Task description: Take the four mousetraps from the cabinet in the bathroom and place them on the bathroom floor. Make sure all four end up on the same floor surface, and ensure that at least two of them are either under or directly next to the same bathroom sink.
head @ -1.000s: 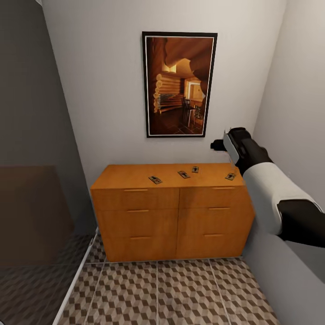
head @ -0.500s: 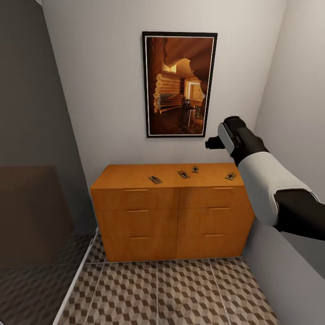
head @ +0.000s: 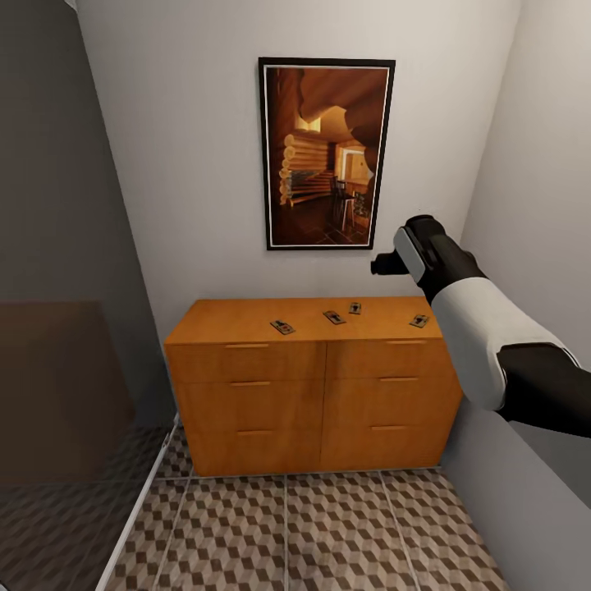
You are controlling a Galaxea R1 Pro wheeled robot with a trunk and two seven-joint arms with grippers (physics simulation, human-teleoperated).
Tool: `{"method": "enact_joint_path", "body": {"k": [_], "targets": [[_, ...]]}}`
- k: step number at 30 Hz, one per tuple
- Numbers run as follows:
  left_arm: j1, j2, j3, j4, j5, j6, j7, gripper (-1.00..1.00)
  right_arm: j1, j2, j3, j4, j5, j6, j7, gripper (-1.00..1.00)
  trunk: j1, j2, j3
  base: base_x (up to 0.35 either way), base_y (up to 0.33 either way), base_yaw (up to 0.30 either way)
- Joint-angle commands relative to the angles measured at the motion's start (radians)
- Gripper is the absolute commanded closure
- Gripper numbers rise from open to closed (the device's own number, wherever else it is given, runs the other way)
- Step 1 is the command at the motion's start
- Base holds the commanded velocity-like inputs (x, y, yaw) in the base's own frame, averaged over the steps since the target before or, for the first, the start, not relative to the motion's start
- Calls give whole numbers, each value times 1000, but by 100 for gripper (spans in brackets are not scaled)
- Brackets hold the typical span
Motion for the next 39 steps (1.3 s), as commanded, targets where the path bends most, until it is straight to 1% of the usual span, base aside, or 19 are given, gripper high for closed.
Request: {"method": "enact_joint_path", "body": {"k": [1,8,12,18,24,30,34,39], "targets": [[-2,0,-9,3,5,-5,3,-100,-1,-1,6,-2,-11,3,-8,-100,0,-1,-1,0,0,0],[-1,0,-9,2,5,-4,2,-100,-1,-2,5,-8,-12,1,-6,-100,0,-1,-1,4,0,0],[-1,0,-9,2,5,-4,1,-100,-1,-2,6,-8,-12,-1,9,-100,0,-1,-1,89,15,0],[-1,0,-9,2,5,-4,2,-100,-1,-4,6,-7,-10,-3,55,-100,0,-1,-1,238,103,0],[-1,0,-9,2,5,-4,2,-100,-1,-4,6,-2,-9,-4,71,-100,0,-1,-1,285,134,0],[-2,0,-9,2,5,-4,2,-100,1,-3,6,8,-9,-38,73,-100,0,-1,-1,223,100,0],[-1,0,-9,3,5,-4,2,-100,2,-2,6,18,-9,-64,73,-100,0,-1,-1,61,25,0],[-2,0,-9,3,5,-4,2,-100,3,-4,6,29,-9,-73,74,-100,0,-1,-1,15,6,0]]}}
